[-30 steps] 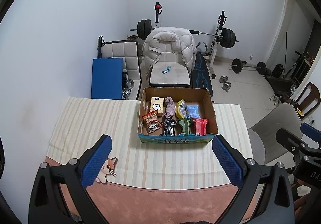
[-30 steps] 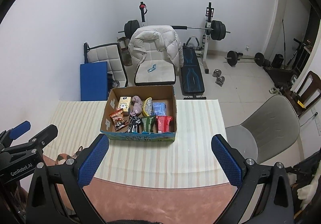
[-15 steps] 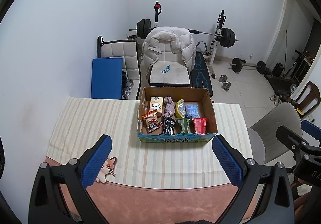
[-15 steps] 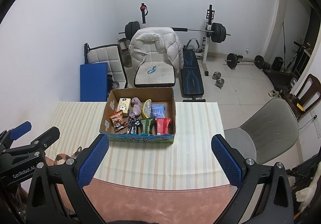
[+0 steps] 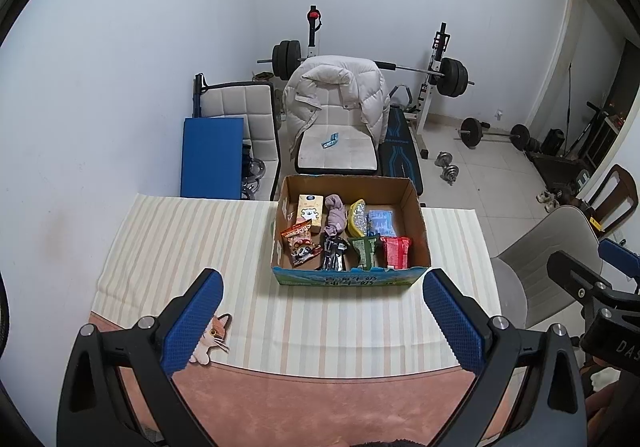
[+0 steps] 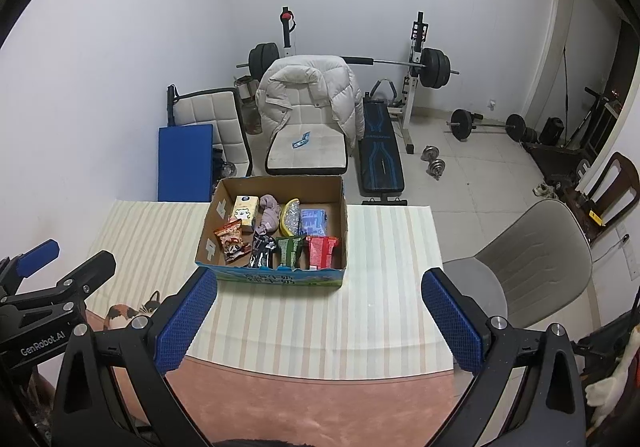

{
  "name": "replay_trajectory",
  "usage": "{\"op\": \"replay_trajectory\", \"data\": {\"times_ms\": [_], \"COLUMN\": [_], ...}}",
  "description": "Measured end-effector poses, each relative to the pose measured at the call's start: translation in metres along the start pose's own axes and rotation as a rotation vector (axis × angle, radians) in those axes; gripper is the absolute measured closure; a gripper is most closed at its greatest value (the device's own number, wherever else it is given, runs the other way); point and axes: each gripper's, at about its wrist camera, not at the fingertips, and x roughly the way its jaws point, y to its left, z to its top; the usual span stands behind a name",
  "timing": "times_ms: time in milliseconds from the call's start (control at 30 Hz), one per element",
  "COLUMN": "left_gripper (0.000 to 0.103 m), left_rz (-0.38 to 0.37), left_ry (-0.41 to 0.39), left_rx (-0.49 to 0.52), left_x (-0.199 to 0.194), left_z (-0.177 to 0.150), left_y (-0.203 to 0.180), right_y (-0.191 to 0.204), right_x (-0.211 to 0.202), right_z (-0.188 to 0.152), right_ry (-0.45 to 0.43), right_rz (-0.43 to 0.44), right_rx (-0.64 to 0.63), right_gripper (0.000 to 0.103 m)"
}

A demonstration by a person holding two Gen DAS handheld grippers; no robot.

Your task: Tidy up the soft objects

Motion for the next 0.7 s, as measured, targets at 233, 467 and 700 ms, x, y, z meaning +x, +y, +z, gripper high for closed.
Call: {"op": "replay_trajectory", "data": {"times_ms": [233,467,700], "left_gripper": [0.000,0.000,0.000], "left_rz": [0.005,0.007,0.010], "left_ry": [-0.005,-0.012,-0.014], "left_rx": [-0.002,-0.005,-0.006], "left_x": [-0.0028,-0.0035,-0.0037], "left_z": [-0.0018,-0.0018,-0.0018], "left_y": [-0.0004,-0.0014,-0.0009], "right_y": [-0.0009,-0.0003,-0.0067], "right_x": [0.0001,0.0005,0.0017], "right_z": [0.0011,0.0006,0.0027], "right_ry": [-0.002,0.002,0.008], "right_rz": [-0.001,0.000,0.004], "right_rx": [-0.005,-0.010,-0.011], "right_gripper": [0.000,0.000,0.000]}}
